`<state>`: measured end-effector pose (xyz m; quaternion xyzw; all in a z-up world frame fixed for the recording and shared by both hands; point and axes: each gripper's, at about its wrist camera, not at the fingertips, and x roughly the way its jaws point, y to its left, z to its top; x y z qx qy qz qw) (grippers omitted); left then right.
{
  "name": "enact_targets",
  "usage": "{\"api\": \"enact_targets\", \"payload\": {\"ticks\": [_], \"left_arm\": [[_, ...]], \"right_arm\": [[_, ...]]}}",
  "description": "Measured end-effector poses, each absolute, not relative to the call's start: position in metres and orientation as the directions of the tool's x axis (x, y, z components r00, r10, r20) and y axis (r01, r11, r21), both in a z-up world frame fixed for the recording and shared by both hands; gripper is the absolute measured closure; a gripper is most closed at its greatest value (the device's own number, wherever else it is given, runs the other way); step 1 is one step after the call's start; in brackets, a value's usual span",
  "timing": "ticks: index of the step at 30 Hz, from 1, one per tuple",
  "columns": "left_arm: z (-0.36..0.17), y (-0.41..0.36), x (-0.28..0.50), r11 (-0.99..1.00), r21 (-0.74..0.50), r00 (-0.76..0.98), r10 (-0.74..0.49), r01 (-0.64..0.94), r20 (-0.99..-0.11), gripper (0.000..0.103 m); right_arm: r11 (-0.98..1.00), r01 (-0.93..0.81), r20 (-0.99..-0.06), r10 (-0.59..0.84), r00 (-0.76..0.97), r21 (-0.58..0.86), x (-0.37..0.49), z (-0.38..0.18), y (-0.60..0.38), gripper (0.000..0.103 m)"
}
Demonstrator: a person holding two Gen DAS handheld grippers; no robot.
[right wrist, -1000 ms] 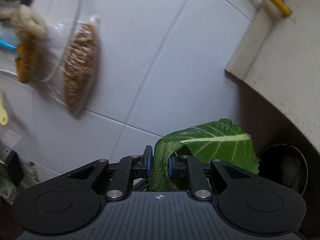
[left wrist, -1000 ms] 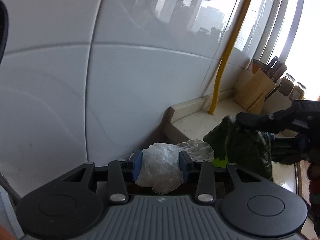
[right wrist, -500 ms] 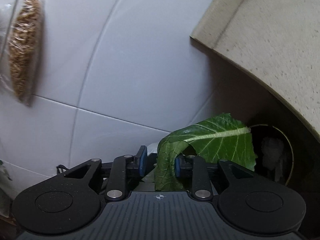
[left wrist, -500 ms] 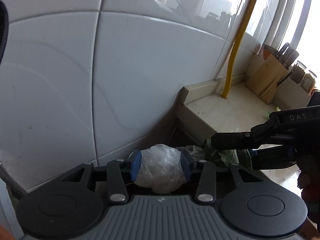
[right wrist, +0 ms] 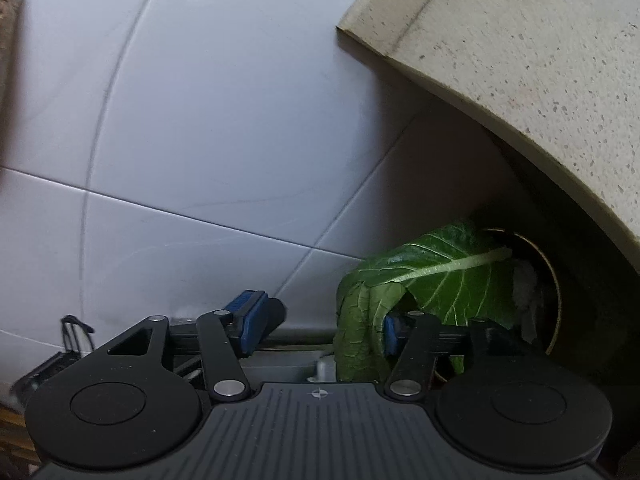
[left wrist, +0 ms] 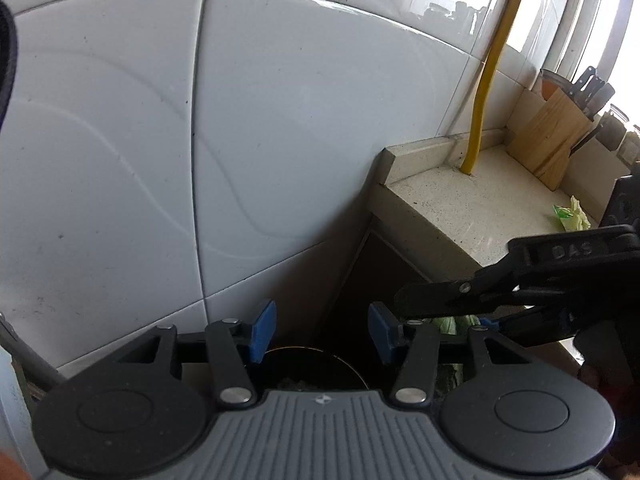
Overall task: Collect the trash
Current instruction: 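Open both tools to drop the plastic wrap and green leaf into the bin, then move both open tools from the bin back over the vegetable pile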
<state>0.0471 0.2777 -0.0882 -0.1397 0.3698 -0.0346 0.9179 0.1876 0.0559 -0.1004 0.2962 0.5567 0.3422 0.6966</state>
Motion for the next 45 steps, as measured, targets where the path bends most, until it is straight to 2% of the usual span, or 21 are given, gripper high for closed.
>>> {"api": "enact_targets", "payload": {"ticks": [9,13,18,23,27,32,38,45], "left_arm": [[-0.093,0.279,0.05,0.968,-0.235,0.718,-0.102,-0.087,-0.689,0.055],[-0.094,0.281,0.05,0.967,-0.23,0.719,-0.081,-0.113,-0.69,0.055],[-0.094,0.287,0.051,0.958,-0.241,0.728,-0.054,-0.155,-0.683,0.055],[-0.094,0.286,0.052,0.958,-0.242,0.73,-0.057,-0.151,-0.681,0.055],[-0.095,0.286,0.052,0.959,-0.242,0.728,-0.058,-0.151,-0.683,0.055],[-0.098,0.285,0.054,0.96,-0.239,0.719,-0.061,-0.148,-0.692,0.055],[-0.102,0.282,0.057,0.963,-0.224,0.702,-0.058,-0.147,-0.71,0.054],[-0.109,0.277,0.062,0.975,-0.167,0.66,-0.028,-0.149,-0.75,0.05]], "right_arm": [[0.663,-0.118,-0.655,0.749,0.105,0.739,0.192,-0.118,0.079,0.029],[0.679,-0.051,-0.677,0.734,0.062,0.732,0.199,-0.131,0.085,0.024],[0.707,-0.03,-0.706,0.708,0.036,0.707,0.196,-0.138,0.096,0.024],[0.795,-0.035,-0.796,0.604,-0.027,0.605,0.201,-0.151,0.112,0.023],[0.804,-0.05,-0.806,0.591,-0.033,0.592,0.195,-0.153,0.115,0.024],[0.833,-0.07,-0.834,0.551,0.025,0.549,0.186,-0.155,0.108,0.024],[0.846,-0.141,-0.837,0.53,0.137,0.514,0.151,-0.132,0.089,0.023],[0.888,-0.261,-0.845,0.446,0.296,0.377,0.115,-0.094,0.074,0.02]]}}
